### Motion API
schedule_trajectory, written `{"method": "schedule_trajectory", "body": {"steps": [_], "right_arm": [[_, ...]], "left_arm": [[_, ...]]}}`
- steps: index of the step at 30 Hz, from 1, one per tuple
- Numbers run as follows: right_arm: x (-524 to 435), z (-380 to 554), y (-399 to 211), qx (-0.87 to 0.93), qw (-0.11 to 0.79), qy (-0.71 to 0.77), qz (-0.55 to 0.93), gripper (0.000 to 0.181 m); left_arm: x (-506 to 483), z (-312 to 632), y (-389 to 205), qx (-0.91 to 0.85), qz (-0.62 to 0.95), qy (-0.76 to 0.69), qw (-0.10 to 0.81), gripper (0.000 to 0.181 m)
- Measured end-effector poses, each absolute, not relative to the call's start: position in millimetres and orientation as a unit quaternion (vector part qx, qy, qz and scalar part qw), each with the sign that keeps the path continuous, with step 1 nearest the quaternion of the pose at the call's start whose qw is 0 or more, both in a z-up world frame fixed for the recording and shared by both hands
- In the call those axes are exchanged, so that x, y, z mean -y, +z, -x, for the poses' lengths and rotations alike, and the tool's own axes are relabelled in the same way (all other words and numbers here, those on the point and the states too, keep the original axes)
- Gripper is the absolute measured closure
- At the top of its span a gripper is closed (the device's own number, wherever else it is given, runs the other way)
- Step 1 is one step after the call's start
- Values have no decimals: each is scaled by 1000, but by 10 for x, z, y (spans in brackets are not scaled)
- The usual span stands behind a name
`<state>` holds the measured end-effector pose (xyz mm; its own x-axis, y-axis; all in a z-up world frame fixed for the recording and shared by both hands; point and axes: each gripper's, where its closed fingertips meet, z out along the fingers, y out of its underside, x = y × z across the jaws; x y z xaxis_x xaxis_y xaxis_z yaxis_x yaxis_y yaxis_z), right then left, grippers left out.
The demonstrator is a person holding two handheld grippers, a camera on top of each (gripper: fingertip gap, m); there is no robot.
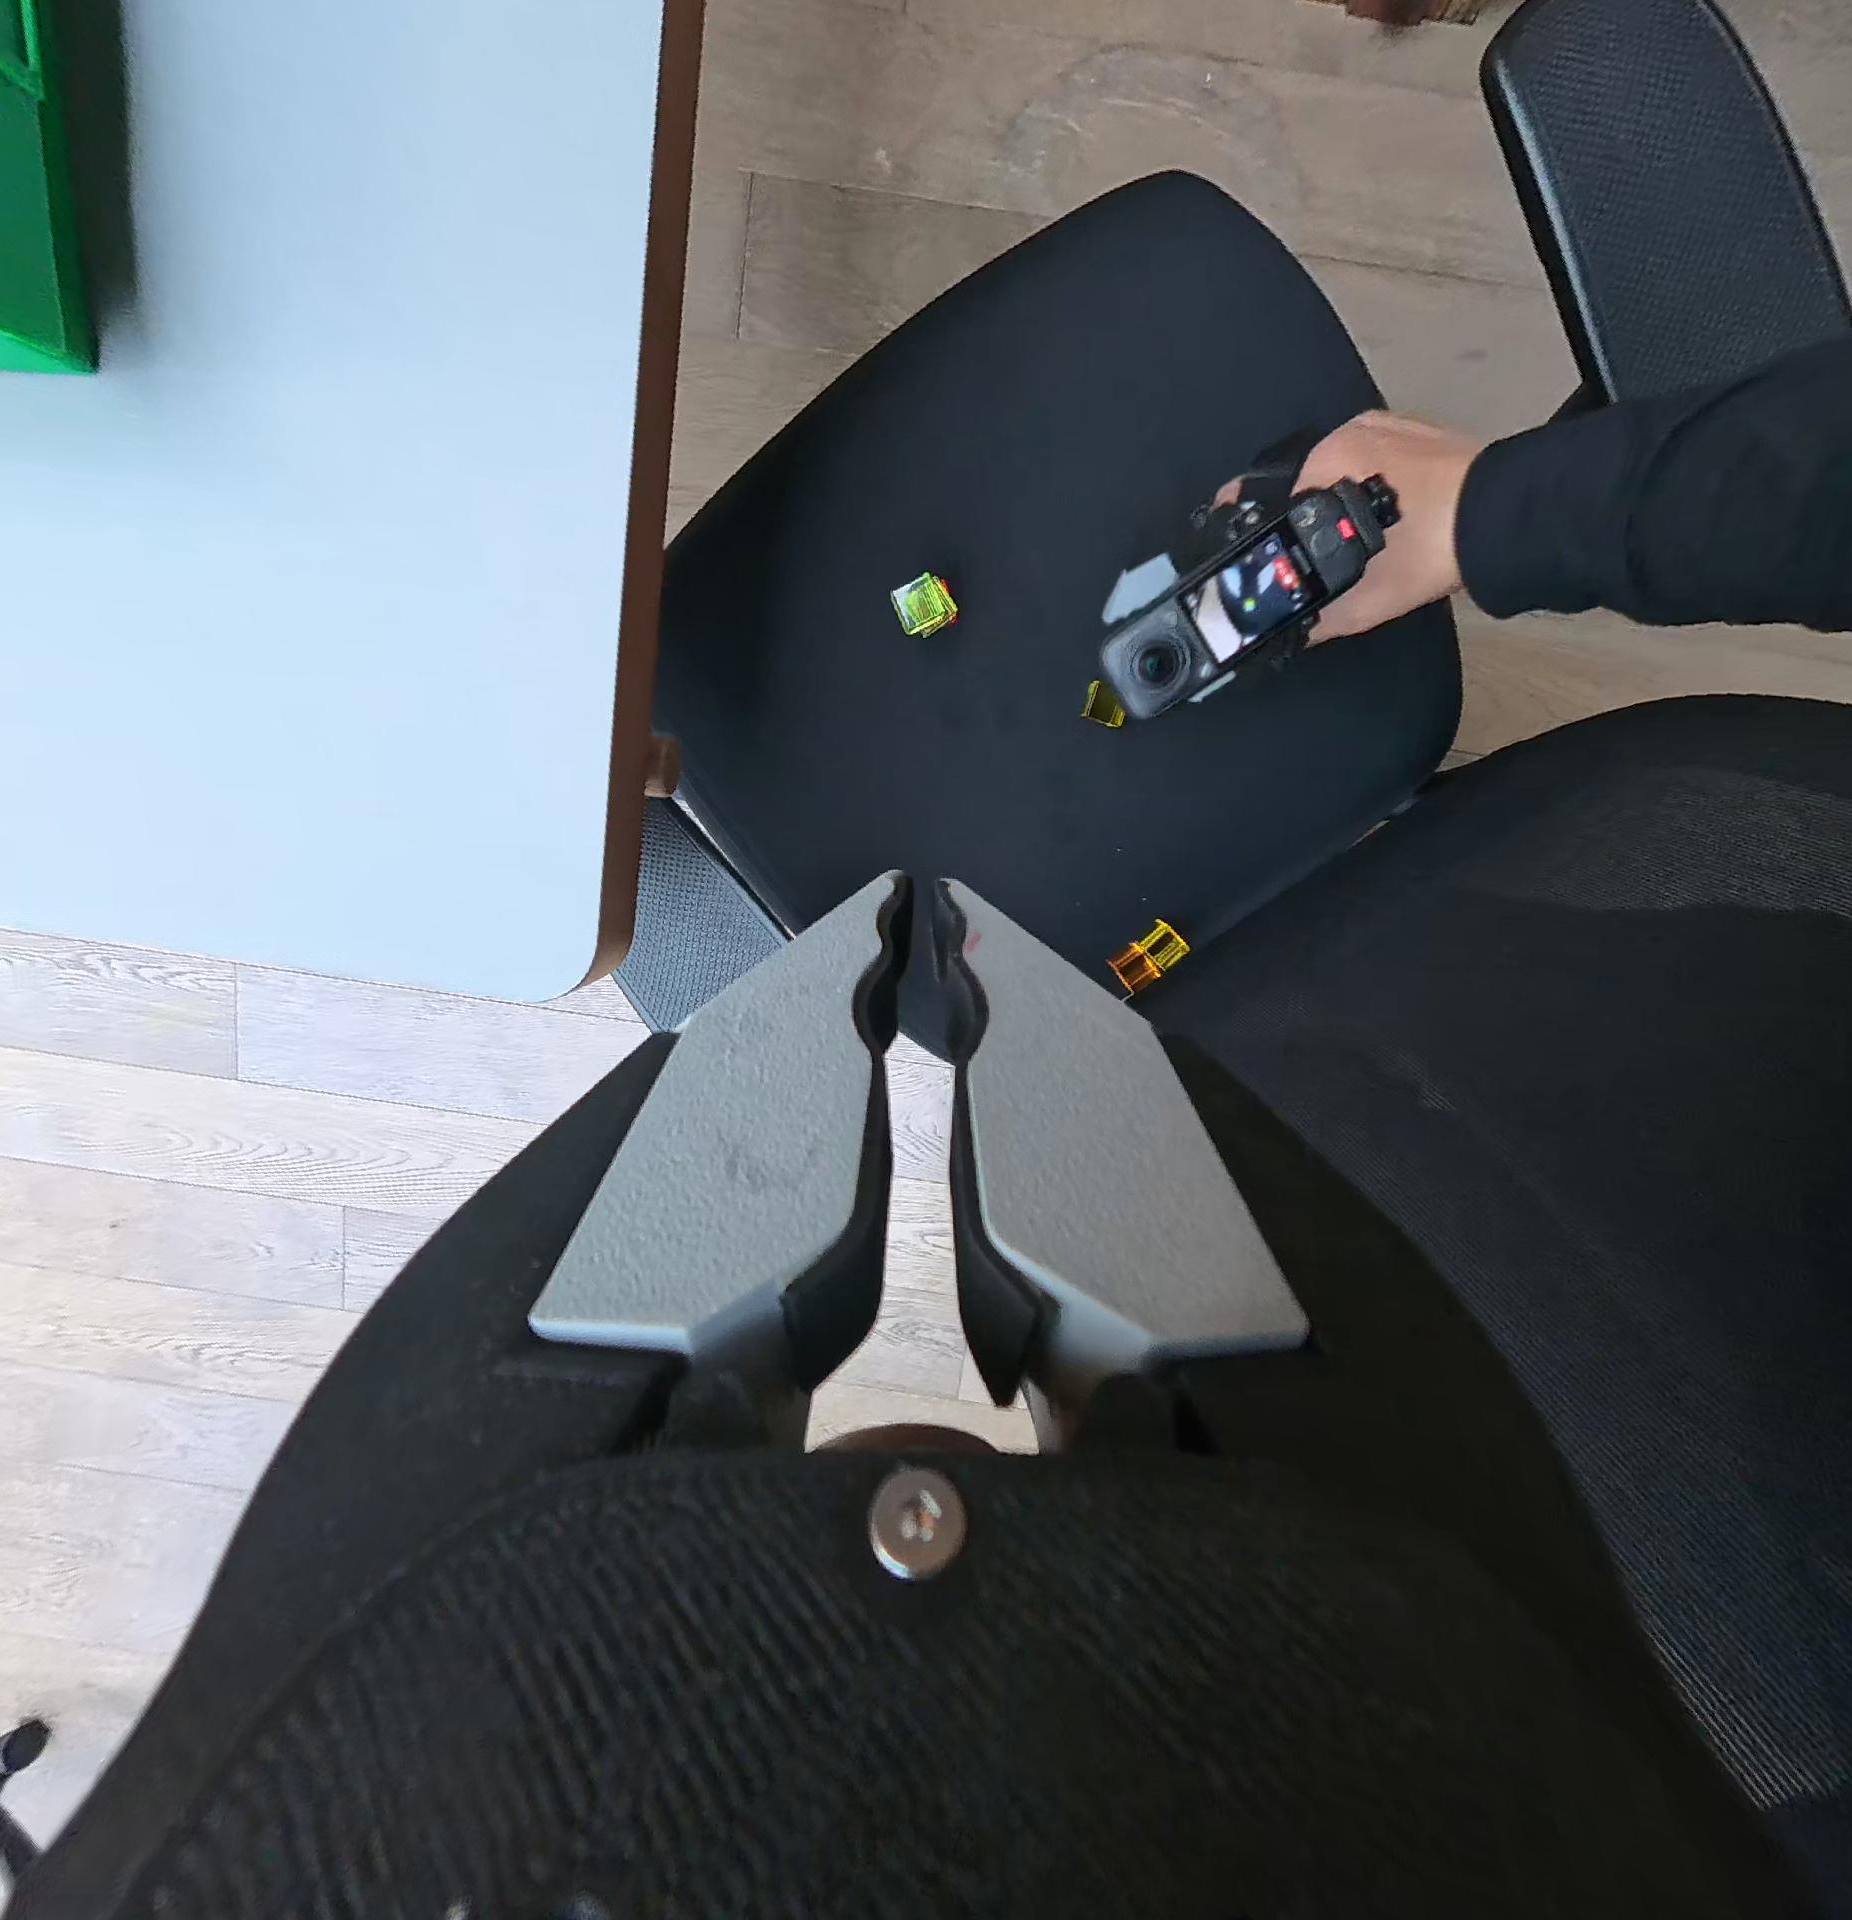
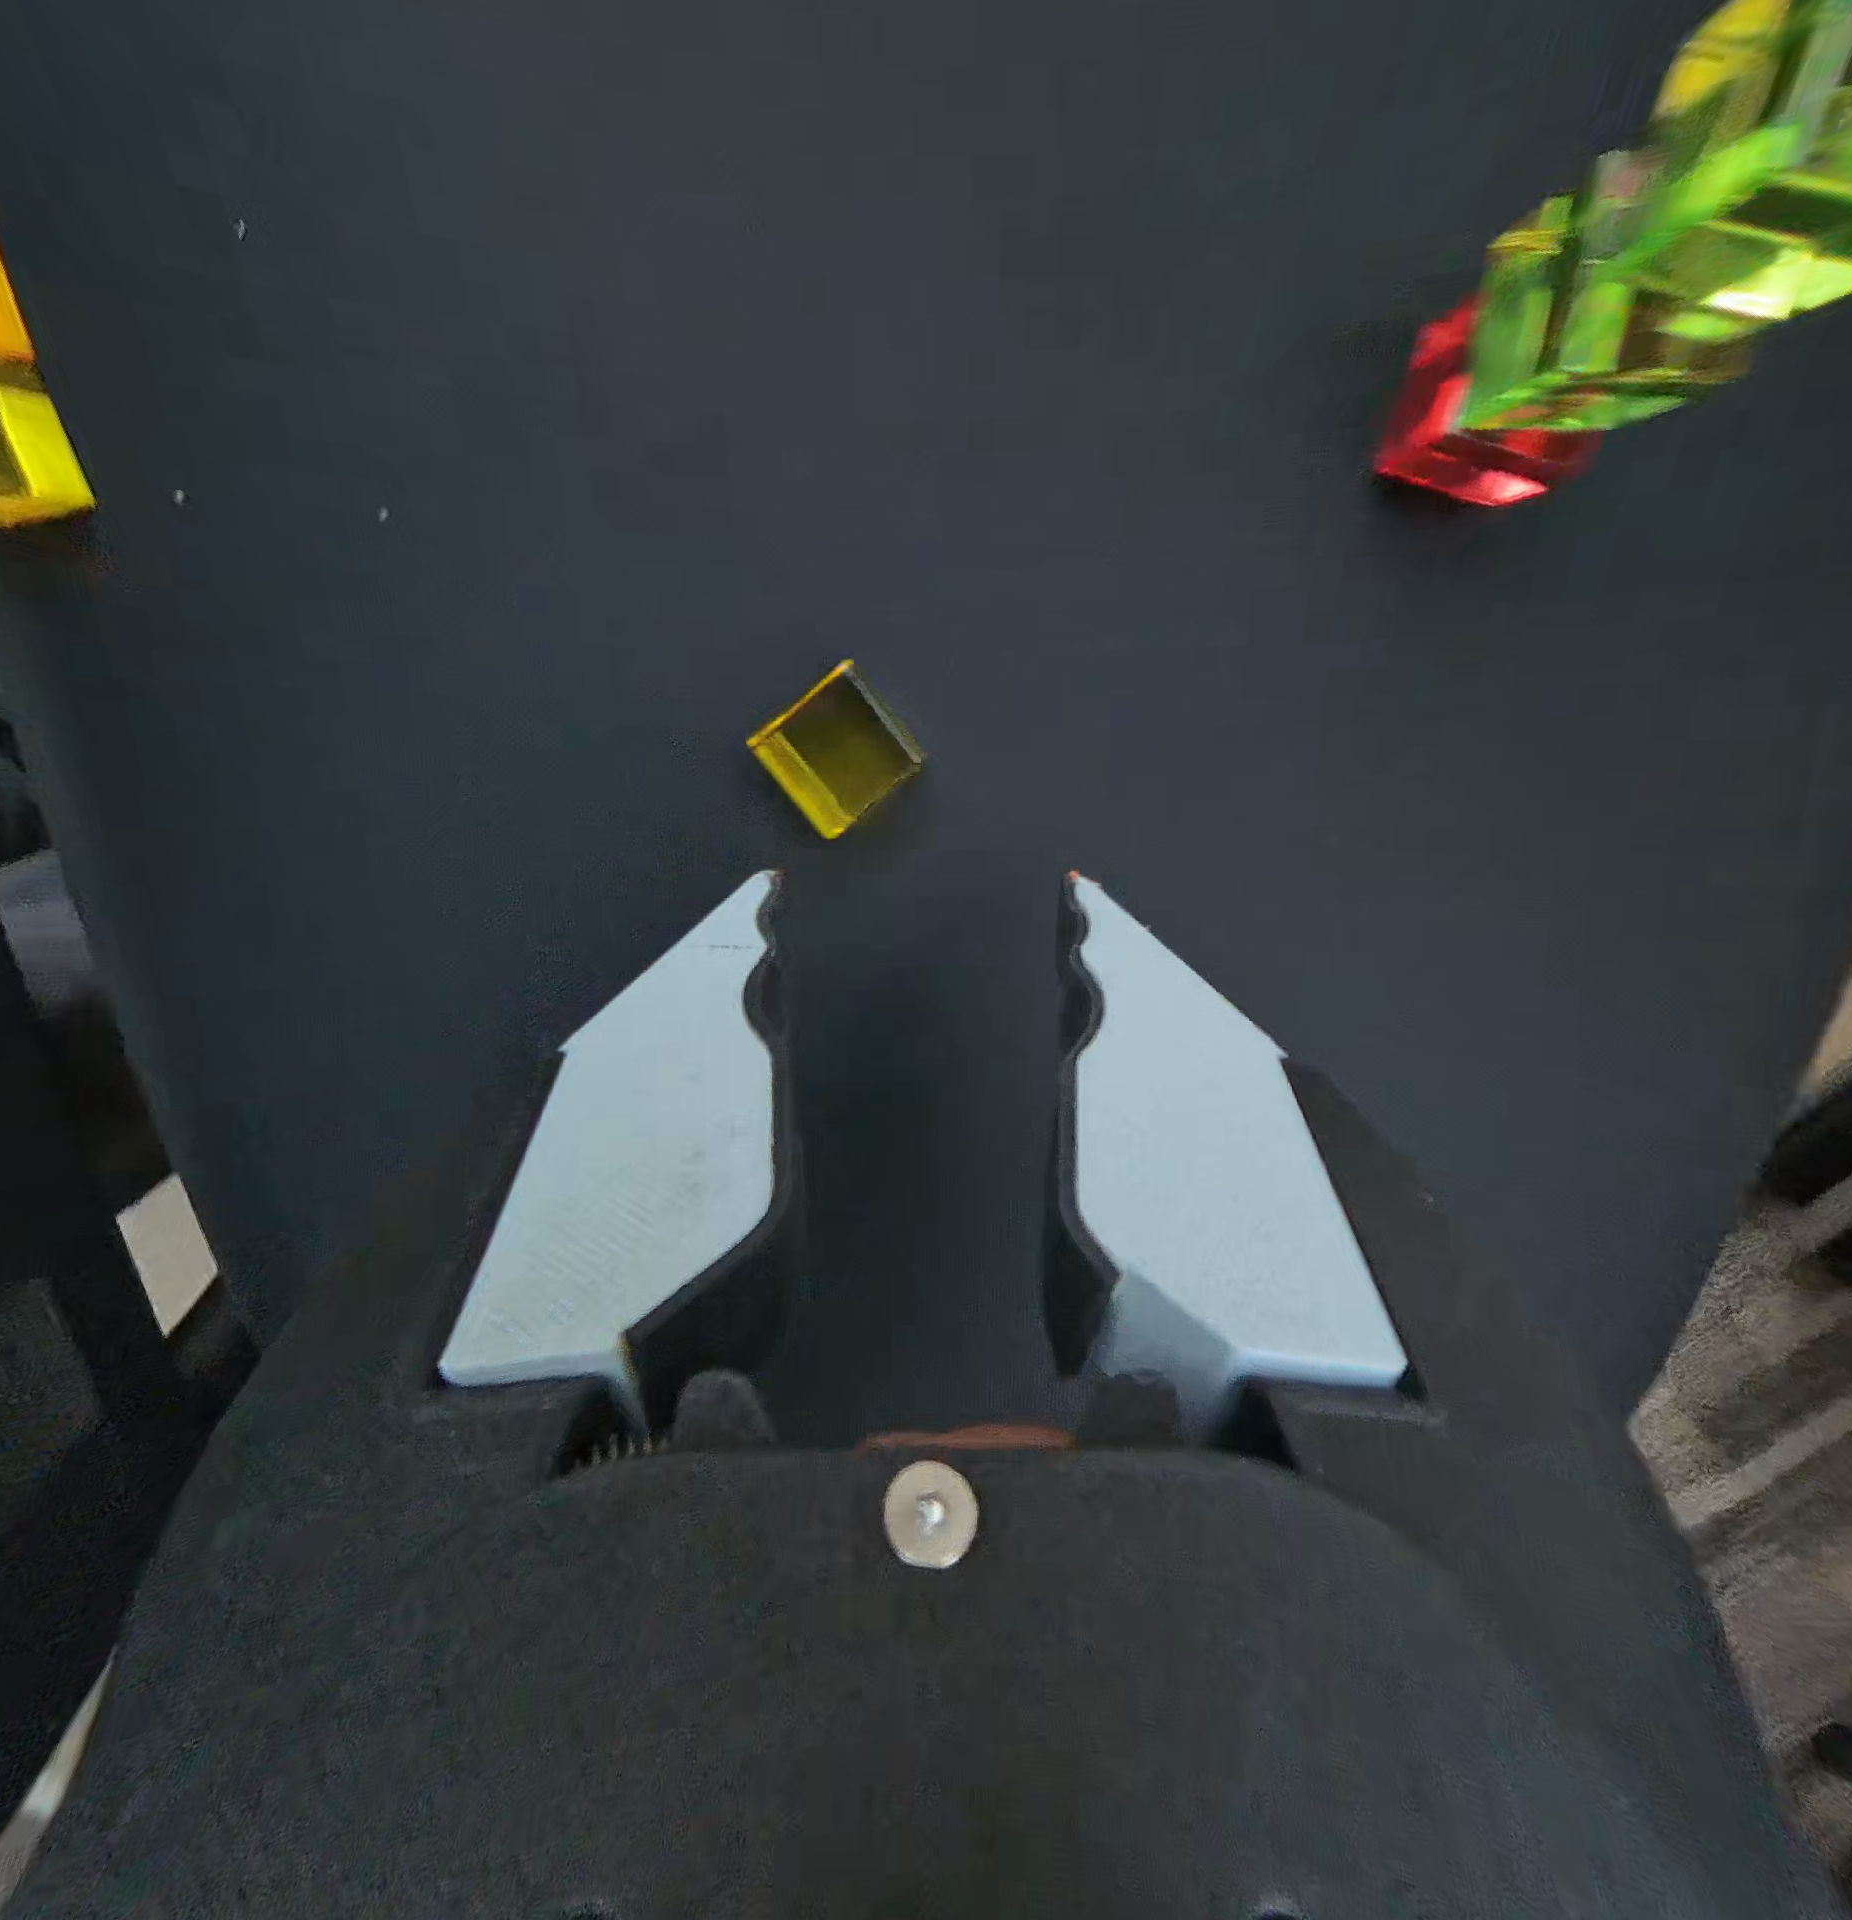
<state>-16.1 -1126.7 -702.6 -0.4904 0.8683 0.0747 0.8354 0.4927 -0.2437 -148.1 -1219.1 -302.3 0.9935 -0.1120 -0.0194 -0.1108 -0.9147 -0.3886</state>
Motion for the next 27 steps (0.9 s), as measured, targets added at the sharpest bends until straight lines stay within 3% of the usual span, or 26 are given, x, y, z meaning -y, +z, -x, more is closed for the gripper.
{"method": "schedule_trajectory", "body": {"steps": [7, 9, 12, 21, 27], "right_arm": [[11433, 262, -7262, 897, 76, 66, 431, 132], [11463, 286, -7328, 901, 61, 66, 425, 150], [11491, 322, -7344, 898, 44, 69, 433, 154], [11195, 1067, -6544, 769, 112, 213, 592, 154], [10895, 1435, -6318, 762, 137, 189, 604, 153]], "left_arm": [[12203, 1427, -3082, -68, 980, 1, 188, 181], [12205, 1441, -3084, -66, 980, 1, 187, 181], [12208, 1465, -3077, -62, 980, 1, 189, 181], [12237, 1525, -3033, -54, 980, 1, 192, 181], [12225, 1483, -3029, -61, 980, -2, 192, 181]]}}
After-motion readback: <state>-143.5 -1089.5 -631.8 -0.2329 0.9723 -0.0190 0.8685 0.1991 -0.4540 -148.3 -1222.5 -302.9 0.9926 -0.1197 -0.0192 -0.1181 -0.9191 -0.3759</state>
